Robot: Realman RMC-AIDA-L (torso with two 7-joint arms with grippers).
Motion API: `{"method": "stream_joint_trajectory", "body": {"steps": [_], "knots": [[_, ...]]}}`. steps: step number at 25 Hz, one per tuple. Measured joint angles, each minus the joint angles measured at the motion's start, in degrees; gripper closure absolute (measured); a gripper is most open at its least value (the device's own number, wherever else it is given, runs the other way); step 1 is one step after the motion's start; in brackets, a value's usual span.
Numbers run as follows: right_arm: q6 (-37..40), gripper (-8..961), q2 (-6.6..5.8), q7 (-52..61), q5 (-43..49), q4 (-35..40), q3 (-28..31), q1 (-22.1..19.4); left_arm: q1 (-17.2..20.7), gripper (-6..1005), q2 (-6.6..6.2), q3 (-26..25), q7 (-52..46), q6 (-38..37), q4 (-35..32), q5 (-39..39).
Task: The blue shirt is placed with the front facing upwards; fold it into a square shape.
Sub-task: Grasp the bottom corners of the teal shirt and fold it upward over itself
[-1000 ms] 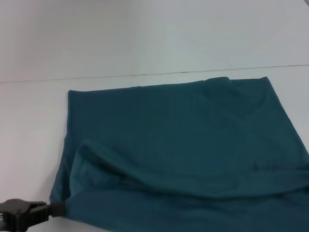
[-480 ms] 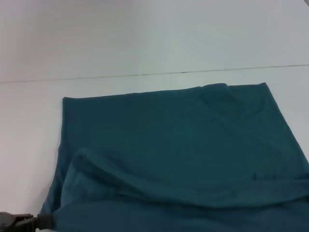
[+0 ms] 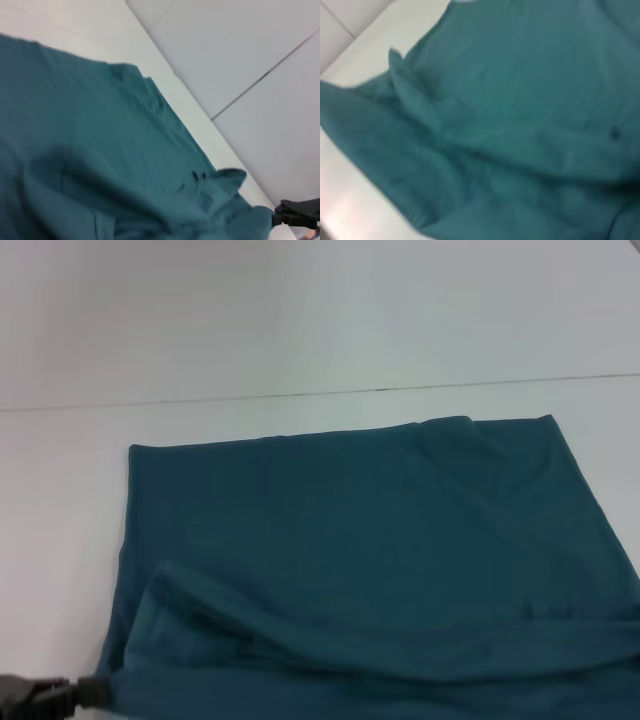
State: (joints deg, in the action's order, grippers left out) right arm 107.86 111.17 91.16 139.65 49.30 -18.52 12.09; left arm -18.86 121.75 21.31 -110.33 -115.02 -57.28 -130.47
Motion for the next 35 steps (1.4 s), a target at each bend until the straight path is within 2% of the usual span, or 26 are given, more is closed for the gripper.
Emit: {"method": "stream_joint_trajectory", "body": {"steps": [2,5,10,15,18,19,20,22,23,24,28,32,35], "knots": [[-0.41,837,-0.22,0.37,-0.15,0.01,2.71,2.87,-1.37,1001,-0.48,-1.05,0.04,1.33,1.4,0.22],[-1.49,836,-0.42,1.21,-0.18,-0.02,4.26,5.05,-3.82,1001,-1.31,-2.49,-0.23,3.74,3.42,0.61],[-7.39,833,-0.46,5.01,-0.05,-0.32,4.5,10.56,-9.05,1000,-2.54,-2.58,-0.66,10.24,8.63,1.7],[-15.44,831,0.38,6.41,-0.17,-1.09,4.32,15.39,-15.86,1001,-3.41,-2.0,-1.69,22.3,14.09,1.6],[-22.05,830,0.76,6.83,-0.18,-3.05,4.1,18.08,-19.33,1001,-3.89,0.4,-3.23,30.68,16.94,1.49],[-24.13,830,0.78,7.02,-0.16,-4.01,3.9,18.79,-19.33,1001,-3.89,0.4,-3.23,30.68,16.94,1.49],[-26.15,829,0.8,7.19,-0.14,-5.28,3.47,19.54,-21.68,1000,-4.0,2.8,-4.15,37.09,18.48,1.7],[-30.45,828,0.8,7.27,-0.16,-7.83,2.3,20.93,-23.54,1000,-3.94,4.27,-4.49,42.09,19.74,1.71],[-32.44,828,0.8,7.22,-0.18,-9.16,1.55,21.61,-23.54,1000,-3.94,4.27,-4.49,42.09,19.74,1.71],[-34.43,827,0.8,7.16,-0.18,-10.35,0.93,22.23,-25.31,1000,-3.72,5.52,-4.75,47.63,21.0,1.67],[-44.33,826,1.38,6.72,-0.2,-15.08,-1.07,25.06,-27.85,1000,-3.23,8.43,-4.86,57.16,23.19,1.78],[-53.69,824,1.9,6.18,-0.23,-18.1,-2.64,27.65,-30.23,1001,-3.09,11.85,-4.87,65.47,25.56,1.67],[-57.91,823,2.16,5.96,-0.28,-18.79,-3.51,29.3,-30.91,1001,-3.06,12.85,-4.89,68.48,26.2,1.67]]}}
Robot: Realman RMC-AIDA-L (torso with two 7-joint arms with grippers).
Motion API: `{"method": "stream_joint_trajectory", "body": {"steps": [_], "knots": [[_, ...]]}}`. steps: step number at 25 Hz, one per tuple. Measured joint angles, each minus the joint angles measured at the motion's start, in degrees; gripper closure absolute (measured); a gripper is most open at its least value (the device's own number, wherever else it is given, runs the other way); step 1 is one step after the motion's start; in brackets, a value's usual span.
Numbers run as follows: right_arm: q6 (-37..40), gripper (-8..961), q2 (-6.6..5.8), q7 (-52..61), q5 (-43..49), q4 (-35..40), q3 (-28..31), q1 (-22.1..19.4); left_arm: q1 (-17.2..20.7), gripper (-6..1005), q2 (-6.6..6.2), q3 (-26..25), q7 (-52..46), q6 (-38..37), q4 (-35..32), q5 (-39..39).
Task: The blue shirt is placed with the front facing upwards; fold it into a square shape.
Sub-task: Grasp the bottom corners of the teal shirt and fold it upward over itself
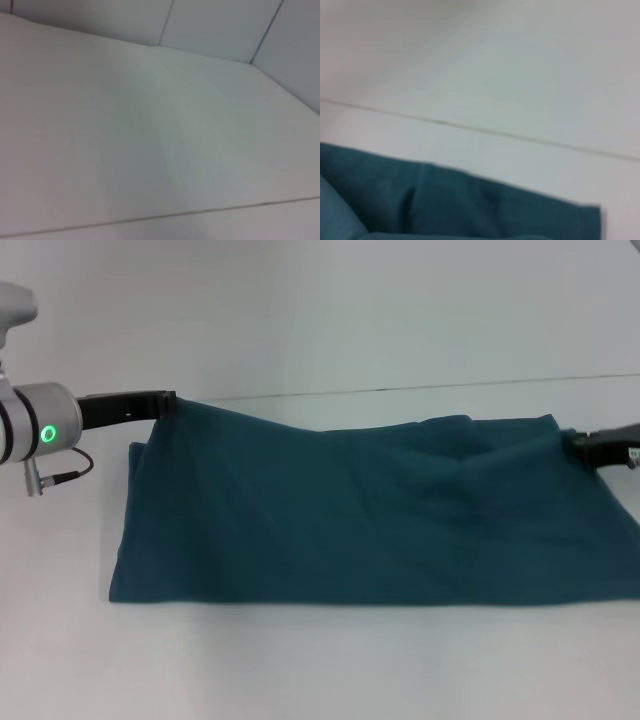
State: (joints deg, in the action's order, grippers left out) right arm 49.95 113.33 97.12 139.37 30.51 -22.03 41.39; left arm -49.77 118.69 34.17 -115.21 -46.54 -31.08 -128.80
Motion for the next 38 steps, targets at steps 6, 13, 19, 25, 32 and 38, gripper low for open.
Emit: {"method": "stream_joint_trajectory", "body": {"steps": [6,13,19,25,32,38], "knots": [[-5.35,820,-0.61,0.27,-0.09,-0.5,-0.94,3.73,-0.35,1000,0.11,0.43,-0.02,4.06,0.29,-0.13],[-8.12,817,-1.17,-0.06,-1.05,-2.15,-0.98,5.79,-0.19,1001,0.81,0.48,0.15,7.61,0.33,0.08],[-11.62,815,-1.27,-2.19,-2.22,-4.92,-1.3,6.63,-0.19,1001,1.26,0.53,0.49,9.48,0.33,0.07],[-12.94,812,-1.38,-3.45,-3.57,-6.06,-1.61,7.01,-0.28,1000,1.48,0.55,0.52,10.38,0.68,0.07],[-13.04,809,-1.46,-4.19,-3.82,-6.17,-1.8,7.48,-0.56,1000,1.55,0.55,0.53,10.98,1.03,0.07],[-14.14,806,-1.42,-4.31,-3.69,-6.47,-2.54,7.96,-0.58,1001,2.52,0.87,1.02,11.04,0.74,0.05]]}}
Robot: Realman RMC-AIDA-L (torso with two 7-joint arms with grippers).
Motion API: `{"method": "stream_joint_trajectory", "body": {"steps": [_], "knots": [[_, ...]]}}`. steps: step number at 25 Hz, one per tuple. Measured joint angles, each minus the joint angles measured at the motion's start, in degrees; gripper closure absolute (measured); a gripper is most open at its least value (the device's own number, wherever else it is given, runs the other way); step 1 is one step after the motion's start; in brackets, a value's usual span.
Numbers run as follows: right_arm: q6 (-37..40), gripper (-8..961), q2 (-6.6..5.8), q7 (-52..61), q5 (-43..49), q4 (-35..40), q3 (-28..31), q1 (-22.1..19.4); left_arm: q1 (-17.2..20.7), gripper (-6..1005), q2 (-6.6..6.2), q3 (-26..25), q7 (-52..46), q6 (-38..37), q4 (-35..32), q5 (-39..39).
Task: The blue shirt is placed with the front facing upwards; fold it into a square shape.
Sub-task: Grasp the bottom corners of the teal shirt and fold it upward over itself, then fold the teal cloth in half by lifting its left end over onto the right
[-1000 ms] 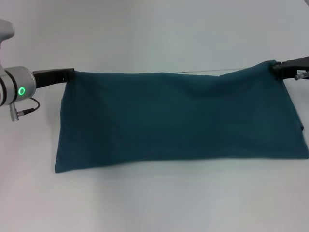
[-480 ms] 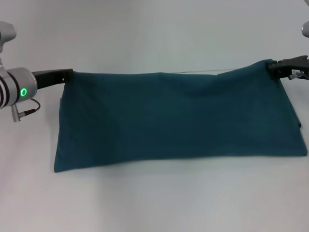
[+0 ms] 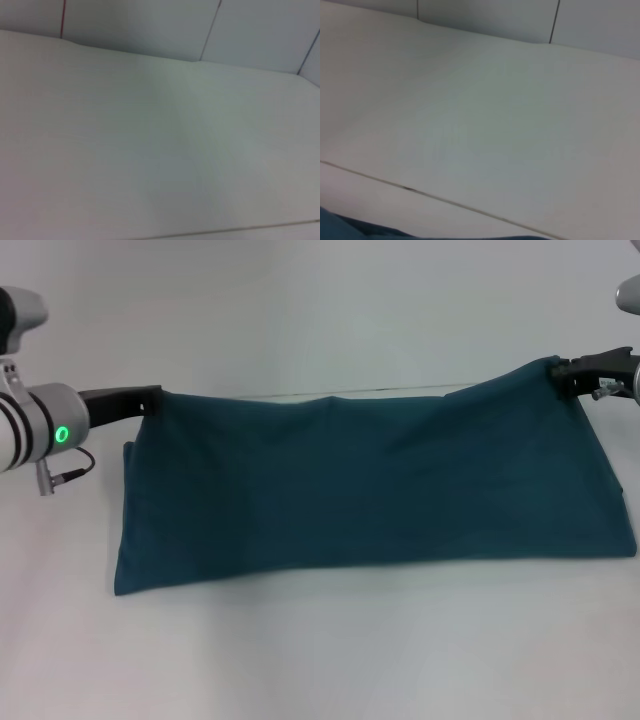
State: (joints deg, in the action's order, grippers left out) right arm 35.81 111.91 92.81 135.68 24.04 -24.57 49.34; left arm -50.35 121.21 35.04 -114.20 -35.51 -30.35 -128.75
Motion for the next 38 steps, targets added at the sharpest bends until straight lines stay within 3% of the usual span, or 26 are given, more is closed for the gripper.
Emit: {"method": "stream_joint_trajectory", "body": {"steps": [3,10,16,20,22,28,35,38], "knots": [[-0.8,805,0.08,0.0,0.07,-0.37,-1.11,0.1,0.3,1000,0.68,1.34,0.95,0.07,-0.45,0.0],[-8.3,802,0.96,0.62,-0.77,0.41,-2.14,-0.12,0.71,856,1.15,1.29,-0.62,3.04,-0.28,0.04],[-10.47,542,0.28,0.47,-4.1,1.36,-2.14,-0.82,3.92,719,1.65,1.33,-1.7,6.07,-3.44,3.76],[-5.17,452,-0.08,1.11,-6.35,3.25,-1.68,-2.79,6.33,627,1.88,1.74,-1.75,2.51,-5.85,5.94],[-1.18,407,0.04,2.13,-7.93,5.04,-1.81,-4.52,7.09,417,1.86,1.74,-1.77,-0.53,-6.74,6.05],[12.7,281,1.42,5.94,-11.75,12.0,-2.1,-11.2,10.1,185,1.31,1.79,-1.6,-11.36,-9.52,5.9],[25.73,263,1.73,13.8,-11.5,17.51,-2.24,-16.84,13.62,151,1.24,3.16,-1.29,-15.13,-11.38,5.59],[29.97,263,0.9,18.26,-10.24,18.95,-2.25,-18.61,14.67,150,1.09,4.07,-1.29,-15.86,-11.54,4.69]]}}
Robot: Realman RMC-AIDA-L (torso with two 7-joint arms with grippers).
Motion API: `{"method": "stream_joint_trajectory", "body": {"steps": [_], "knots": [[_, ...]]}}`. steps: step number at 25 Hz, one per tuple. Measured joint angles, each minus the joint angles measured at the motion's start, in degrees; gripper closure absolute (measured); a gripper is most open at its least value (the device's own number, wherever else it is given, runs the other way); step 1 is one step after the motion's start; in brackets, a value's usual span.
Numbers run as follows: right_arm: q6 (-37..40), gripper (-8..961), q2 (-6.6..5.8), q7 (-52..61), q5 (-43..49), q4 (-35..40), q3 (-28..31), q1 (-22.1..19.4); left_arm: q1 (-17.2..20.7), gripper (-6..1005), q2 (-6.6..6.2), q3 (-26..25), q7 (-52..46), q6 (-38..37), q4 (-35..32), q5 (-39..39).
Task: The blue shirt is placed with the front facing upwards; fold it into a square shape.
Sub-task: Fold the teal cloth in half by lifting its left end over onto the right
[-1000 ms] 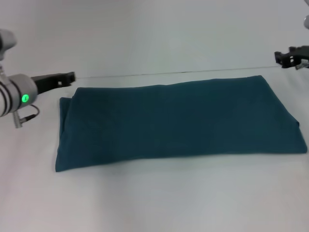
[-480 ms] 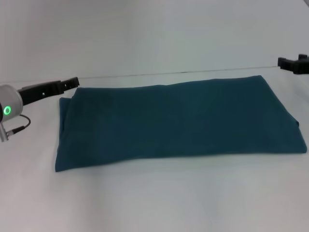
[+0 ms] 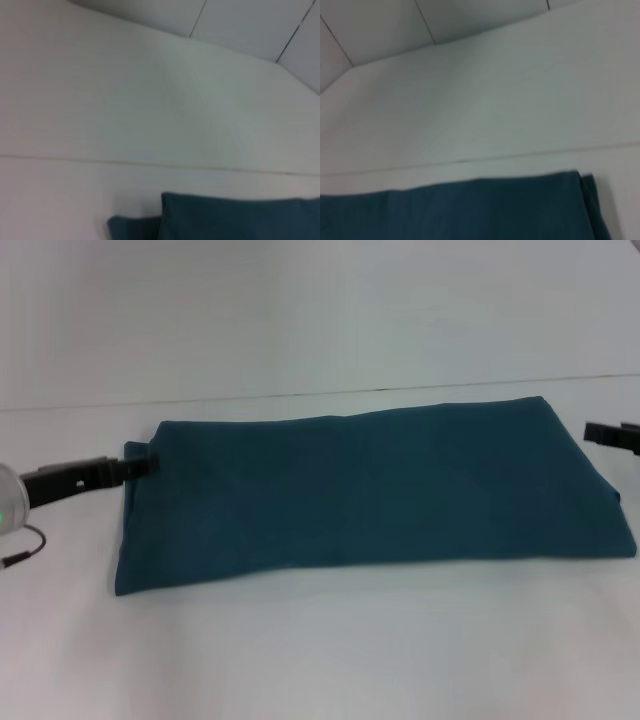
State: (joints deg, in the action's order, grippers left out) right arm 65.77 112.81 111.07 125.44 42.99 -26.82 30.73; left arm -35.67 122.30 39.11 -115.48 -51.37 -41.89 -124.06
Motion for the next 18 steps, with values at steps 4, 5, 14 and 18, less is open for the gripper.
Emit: {"method": "stream_joint_trajectory", "body": {"steps": [4,5,14,18], "knots": [[4.5,266,-1.45,5.69,4.26,0.47,-0.02,-0.98,0.35,150,0.16,0.15,0.0,-0.25,0.13,-3.68],[5.17,268,-1.61,7.1,5.58,0.78,-0.04,-1.1,0.41,150,0.24,0.16,0.0,-0.27,0.24,-4.29],[6.82,271,-1.61,13.65,13.65,2.87,-0.07,-1.42,1.62,151,0.68,0.71,-0.01,-0.8,-0.03,-5.15],[6.92,271,-1.68,14.16,13.89,2.66,-0.06,-1.91,1.76,150,0.41,0.68,0.0,-2.24,-0.12,-5.22]]}}
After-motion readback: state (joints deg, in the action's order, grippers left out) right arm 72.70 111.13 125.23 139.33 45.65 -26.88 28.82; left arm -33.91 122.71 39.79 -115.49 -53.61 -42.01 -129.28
